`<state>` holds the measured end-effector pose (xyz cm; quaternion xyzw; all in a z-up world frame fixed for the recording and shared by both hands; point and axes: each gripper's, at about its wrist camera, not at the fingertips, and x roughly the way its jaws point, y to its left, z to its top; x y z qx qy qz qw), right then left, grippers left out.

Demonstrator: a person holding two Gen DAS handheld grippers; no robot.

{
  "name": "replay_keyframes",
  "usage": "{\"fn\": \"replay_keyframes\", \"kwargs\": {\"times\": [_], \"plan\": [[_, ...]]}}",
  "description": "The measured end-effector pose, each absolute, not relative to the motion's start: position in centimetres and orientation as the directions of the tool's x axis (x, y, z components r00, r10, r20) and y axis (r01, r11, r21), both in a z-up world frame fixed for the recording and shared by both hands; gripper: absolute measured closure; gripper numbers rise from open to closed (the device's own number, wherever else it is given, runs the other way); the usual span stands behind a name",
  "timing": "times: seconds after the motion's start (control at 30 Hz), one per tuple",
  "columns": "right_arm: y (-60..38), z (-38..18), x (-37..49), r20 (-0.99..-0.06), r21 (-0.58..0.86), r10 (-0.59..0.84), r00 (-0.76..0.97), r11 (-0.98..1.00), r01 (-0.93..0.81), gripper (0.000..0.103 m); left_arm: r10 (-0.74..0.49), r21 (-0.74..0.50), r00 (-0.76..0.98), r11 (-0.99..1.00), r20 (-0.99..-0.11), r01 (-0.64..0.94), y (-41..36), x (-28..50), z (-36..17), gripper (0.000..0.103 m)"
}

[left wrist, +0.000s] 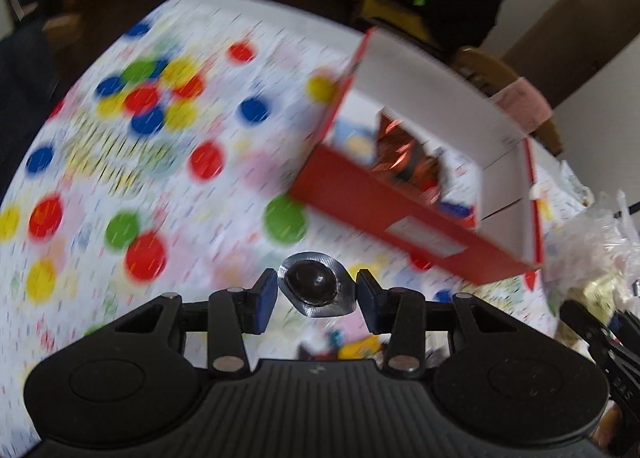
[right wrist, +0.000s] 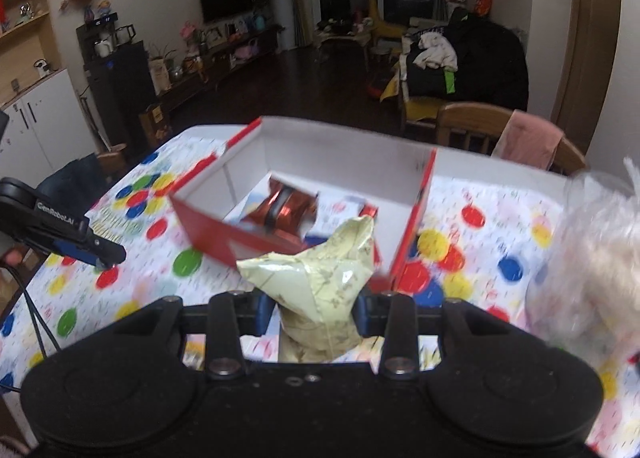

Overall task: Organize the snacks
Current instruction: 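Carry the dark chocolate and pale yellow bag over the red box, then lower both items into the red box and open both grippers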

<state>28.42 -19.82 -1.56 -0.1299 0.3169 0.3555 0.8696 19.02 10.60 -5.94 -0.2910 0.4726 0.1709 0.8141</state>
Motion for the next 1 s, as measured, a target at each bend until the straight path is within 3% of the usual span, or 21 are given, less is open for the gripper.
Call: {"fn": "replay_keyframes", "kwargs": {"times": [0.37,0.6,1.0], "plan": [[-16.3,-0.6,35.0,-0.646,0.039,0.528,0.551,0.744,-0.667,0.066,0.059,-0.228,0.524,0.855,-0.85,-0.466,10.1,28.1,-2.9,0.06],[-13.7,-2.2,39.1,-0.696,0.111,0.522,0.493,0.757,-0.644,0.066,0.085,-0.153,0.465,0.879,-0.881,-0.452,10.7,33.0,-4.6,0.06],[-8.7,-5.7,43.5,-0.769,0.085,0.454,0.449,0.77,-0.632,0.066,0.114,-0.044,0.348,0.908,-0.93,-0.417,11.0,38.5,-8.5,0.06]]}}
